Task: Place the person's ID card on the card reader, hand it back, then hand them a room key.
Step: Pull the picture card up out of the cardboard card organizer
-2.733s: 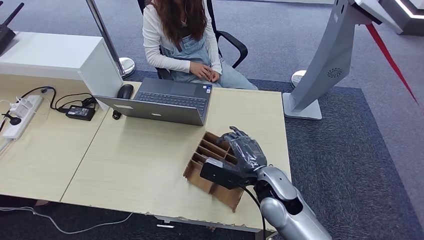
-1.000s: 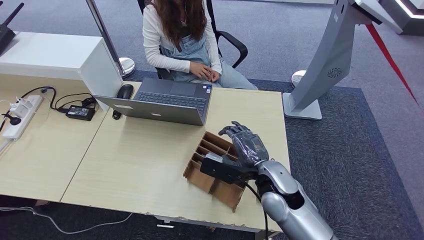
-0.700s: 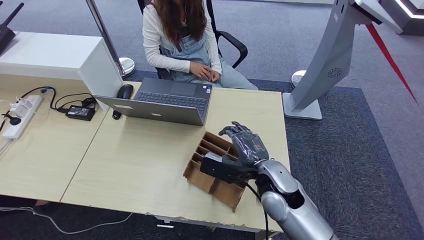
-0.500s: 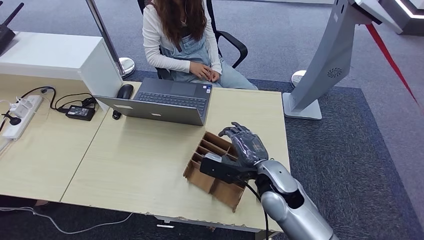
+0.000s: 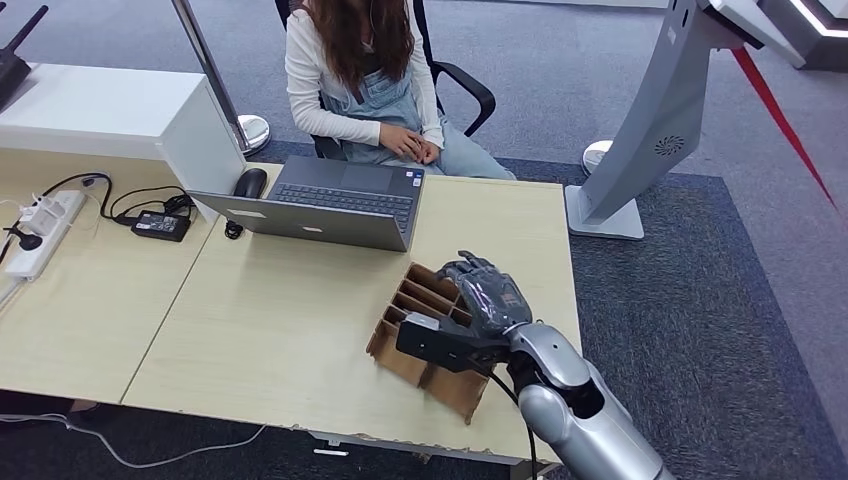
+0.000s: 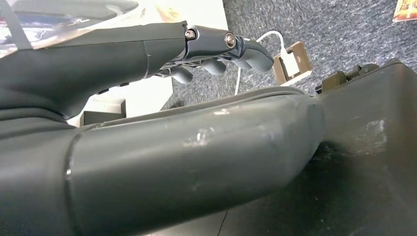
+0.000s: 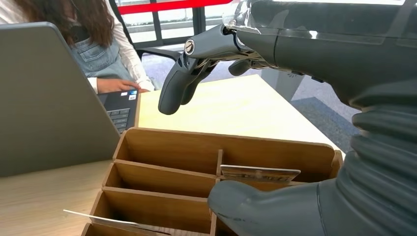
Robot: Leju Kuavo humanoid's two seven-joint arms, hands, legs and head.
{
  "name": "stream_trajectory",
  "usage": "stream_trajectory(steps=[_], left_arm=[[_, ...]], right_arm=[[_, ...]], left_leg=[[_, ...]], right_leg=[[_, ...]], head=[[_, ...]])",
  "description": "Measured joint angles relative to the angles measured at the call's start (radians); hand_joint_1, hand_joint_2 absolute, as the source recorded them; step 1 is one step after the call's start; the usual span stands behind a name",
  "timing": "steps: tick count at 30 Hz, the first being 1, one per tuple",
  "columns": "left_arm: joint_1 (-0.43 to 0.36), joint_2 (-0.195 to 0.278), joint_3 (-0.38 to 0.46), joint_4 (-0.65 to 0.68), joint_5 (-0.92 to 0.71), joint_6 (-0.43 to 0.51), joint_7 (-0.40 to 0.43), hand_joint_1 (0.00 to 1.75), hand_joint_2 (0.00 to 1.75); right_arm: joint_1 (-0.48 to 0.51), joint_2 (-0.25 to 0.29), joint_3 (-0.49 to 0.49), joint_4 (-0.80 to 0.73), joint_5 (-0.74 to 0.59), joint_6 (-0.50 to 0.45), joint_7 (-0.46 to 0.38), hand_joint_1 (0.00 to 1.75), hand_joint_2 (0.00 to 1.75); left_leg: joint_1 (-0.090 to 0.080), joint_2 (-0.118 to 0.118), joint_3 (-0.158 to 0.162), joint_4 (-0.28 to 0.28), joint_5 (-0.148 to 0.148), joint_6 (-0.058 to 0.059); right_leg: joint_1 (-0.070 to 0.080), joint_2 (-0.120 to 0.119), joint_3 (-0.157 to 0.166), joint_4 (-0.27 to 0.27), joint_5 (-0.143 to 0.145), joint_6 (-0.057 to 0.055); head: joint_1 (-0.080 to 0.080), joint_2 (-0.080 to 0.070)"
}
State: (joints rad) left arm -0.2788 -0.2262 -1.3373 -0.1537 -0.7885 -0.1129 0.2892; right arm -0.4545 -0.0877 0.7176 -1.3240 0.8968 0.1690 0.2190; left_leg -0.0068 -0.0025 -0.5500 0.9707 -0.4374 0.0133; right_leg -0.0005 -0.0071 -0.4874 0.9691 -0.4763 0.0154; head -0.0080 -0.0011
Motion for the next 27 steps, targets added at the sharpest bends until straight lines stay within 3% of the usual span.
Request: stream_trajectory(steps=[27], left_arm=[[0.001,0.000,0.016,0.000,0.000,-0.009,-0.001,0.00,0.00]], right_arm=[[-0.007,0.005,0.001,0.024,0.037,-0.007,0.020,0.65,1.75]], left_leg=[[0.000,0.000,0.000,0.000,0.000,0.000]], right_leg=[[0.000,0.000,0.000,0.000,0.000,0.000]], head=[[0.000,0.000]])
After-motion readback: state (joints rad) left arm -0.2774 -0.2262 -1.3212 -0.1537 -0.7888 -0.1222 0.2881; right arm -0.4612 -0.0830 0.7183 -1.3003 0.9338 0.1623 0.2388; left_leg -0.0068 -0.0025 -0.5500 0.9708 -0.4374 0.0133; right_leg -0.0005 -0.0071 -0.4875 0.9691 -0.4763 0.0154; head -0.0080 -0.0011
